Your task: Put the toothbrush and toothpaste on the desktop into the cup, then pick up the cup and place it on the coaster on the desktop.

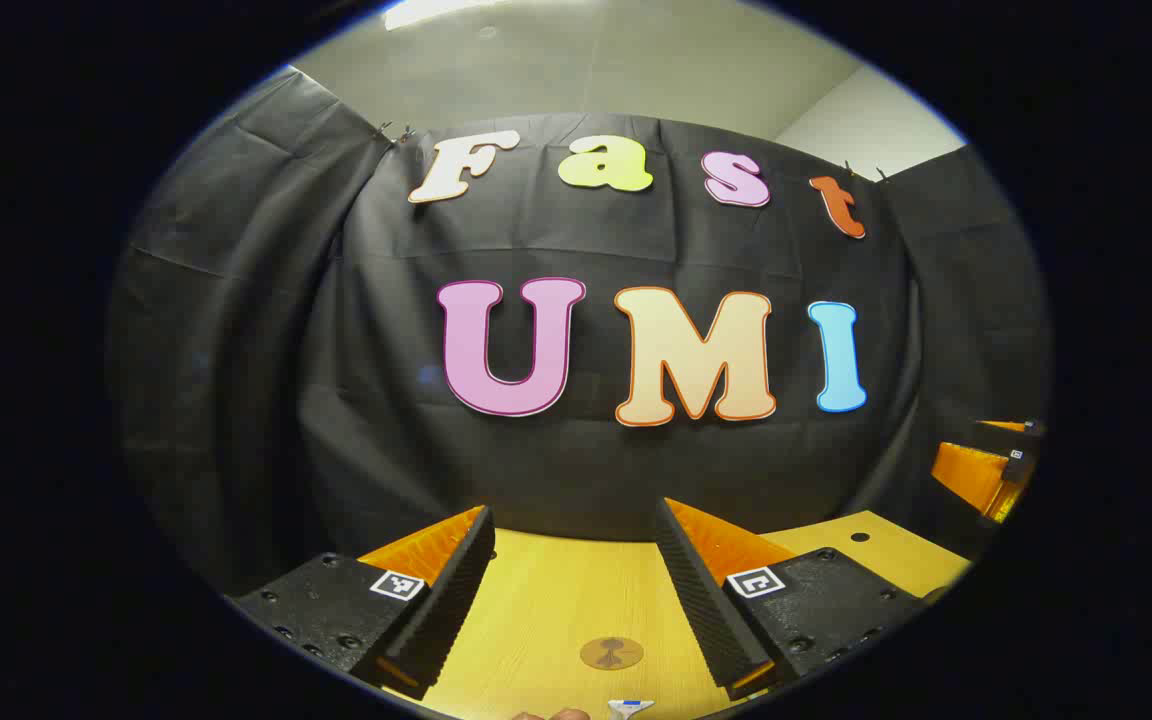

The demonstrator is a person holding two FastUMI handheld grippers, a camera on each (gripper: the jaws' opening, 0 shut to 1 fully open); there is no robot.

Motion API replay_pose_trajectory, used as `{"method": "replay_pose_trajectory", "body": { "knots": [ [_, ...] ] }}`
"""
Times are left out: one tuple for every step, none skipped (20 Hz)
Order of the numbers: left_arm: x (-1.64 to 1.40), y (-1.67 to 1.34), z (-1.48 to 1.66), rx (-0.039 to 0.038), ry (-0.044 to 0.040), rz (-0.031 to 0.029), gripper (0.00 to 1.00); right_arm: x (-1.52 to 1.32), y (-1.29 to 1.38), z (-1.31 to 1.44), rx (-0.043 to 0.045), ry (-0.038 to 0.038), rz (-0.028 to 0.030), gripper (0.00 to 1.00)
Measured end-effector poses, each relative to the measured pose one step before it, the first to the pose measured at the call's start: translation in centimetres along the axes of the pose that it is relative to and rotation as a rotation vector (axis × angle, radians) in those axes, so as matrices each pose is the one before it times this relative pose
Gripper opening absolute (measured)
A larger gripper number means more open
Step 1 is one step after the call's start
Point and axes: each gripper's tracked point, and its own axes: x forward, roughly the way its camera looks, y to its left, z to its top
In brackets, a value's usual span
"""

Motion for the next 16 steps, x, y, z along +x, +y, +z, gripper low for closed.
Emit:
{"method": "replay_pose_trajectory", "body": {
  "knots": [
    [0.016, 0.278, -0.027, 0.00622, -0.00071, 0.00044, 0.93, 0.068, 0.149, -0.152, -0.00242, 0.00272, 0.00106, 0.99],
    [-0.034, 0.088, 0.114, 0.00471, -0.00258, -0.00084, 0.93, -0.022, 0.265, 0.021, -0.00184, 0.00216, 0.00471, 1.00],
    [-0.147, 0.048, -0.018, 0.00490, -0.00235, -0.00245, 0.93, -0.016, 0.289, -0.251, -0.00139, 0.00470, 0.00363, 1.00],
    [0.038, 0.055, 0.130, 0.00440, -0.00120, -0.00129, 0.93, 0.051, 0.235, -0.199, 0.00029, 0.00722, 0.00467, 0.99],
    [-0.005, 0.113, -0.040, 0.00445, -0.00086, -0.00152, 0.93, -0.068, 0.283, -0.244, 0.00017, 0.00488, 0.00470, 0.99],
    [-0.028, 0.086, 0.050, 0.00169, -0.00182, -0.00130, 0.93, -0.007, 0.245, -0.113, -0.00106, 0.00369, 0.00256, 0.99],
    [-0.129, 0.129, 0.026, 0.00063, -0.00021, -0.00136, 0.93, -0.023, 0.161, -0.124, -0.00158, 0.00215, 0.00233, 1.00],
    [0.004, 0.122, 0.049, 0.00100, -0.00323, 0.00113, 0.93, -0.030, 0.180, -0.046, -0.00237, 0.00252, 0.00200, 1.00],
    [-0.034, 0.155, -0.096, 0.00070, 0.00175, 0.00044, 0.93, -0.091, 0.205, -0.135, -0.00112, 0.00336, 0.00266, 0.99],
    [-0.051, 0.094, 0.062, -0.00184, -0.00098, 0.00060, 0.93, -0.010, 0.247, -0.103, -0.00131, 0.00445, 0.00527, 1.00],
    [-0.025, 0.115, -0.104, -0.00043, -0.00002, 0.00069, 0.93, -0.085, 0.303, -0.187, -0.00042, 0.00279, 0.00867, 1.00],
    [-0.003, 0.135, 0.125, 0.00028, -0.00302, 0.00106, 0.94, -0.038, 0.288, -0.131, -0.00058, 0.00311, 0.00594, 0.99],
    [-0.061, 0.129, 0.031, 0.00205, -0.00121, 0.00112, 0.94, -0.042, 0.126, 0.026, -0.00465, 0.00056, 0.00068, 0.99],
    [-0.030, 0.084, 0.098, 0.00214, -0.00386, -0.00081, 0.94, 0.001, 0.030, 0.011, -0.00820, 0.00012, -0.00048, 0.99],
    [-0.075, 0.015, -0.011, 0.00293, -0.00287, -0.00049, 0.93, -0.038, 0.289, -0.207, -0.00862, 0.00436, 0.00160, 0.99],
    [-0.082, 0.128, 0.088, 0.00172, -0.00239, 0.00015, 0.94, 0.044, 0.192, -0.410, -0.00590, 0.01136, 0.00282, 0.99]
  ]
}}
